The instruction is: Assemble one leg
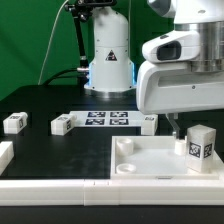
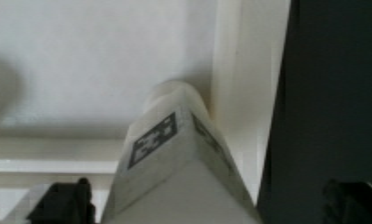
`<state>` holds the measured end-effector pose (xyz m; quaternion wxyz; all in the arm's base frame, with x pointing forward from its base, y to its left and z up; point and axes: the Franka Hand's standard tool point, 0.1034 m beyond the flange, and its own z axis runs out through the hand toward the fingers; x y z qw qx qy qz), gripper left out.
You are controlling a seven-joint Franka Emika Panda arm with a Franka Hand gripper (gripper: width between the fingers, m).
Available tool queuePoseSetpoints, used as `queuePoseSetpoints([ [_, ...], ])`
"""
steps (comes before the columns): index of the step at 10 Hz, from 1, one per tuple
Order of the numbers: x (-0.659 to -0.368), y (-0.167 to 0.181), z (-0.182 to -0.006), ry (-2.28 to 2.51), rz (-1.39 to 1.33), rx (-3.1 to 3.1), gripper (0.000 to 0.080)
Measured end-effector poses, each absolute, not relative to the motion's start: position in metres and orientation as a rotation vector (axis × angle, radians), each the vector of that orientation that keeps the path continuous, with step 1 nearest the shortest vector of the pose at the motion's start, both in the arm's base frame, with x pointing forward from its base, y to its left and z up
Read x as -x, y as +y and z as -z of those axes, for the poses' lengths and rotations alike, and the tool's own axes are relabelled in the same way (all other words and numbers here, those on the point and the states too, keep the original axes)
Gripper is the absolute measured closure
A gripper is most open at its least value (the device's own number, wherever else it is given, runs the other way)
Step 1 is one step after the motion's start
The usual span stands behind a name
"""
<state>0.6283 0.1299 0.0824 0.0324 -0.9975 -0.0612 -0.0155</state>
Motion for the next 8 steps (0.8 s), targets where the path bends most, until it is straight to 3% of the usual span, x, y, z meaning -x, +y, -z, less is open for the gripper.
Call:
queuePoseSetpoints([
  [3,-0.6293,0.1236,-0.0821,-0.683,0.061,3.022,0.015],
  [5,-0.6294,0.1237,-0.0822,-0.716,0.063,3.015,0.015],
  [6,-0.6295,0.1235,-0.0821,-0.716,0.063,3.015,0.0239],
  [7,-0.6295,0.1235,-0.0821,-0.716,0.063,3.015,0.0422],
  [8,-0.6296,0.1233,-0.0822,-0.716,0.064,3.015,0.0511],
])
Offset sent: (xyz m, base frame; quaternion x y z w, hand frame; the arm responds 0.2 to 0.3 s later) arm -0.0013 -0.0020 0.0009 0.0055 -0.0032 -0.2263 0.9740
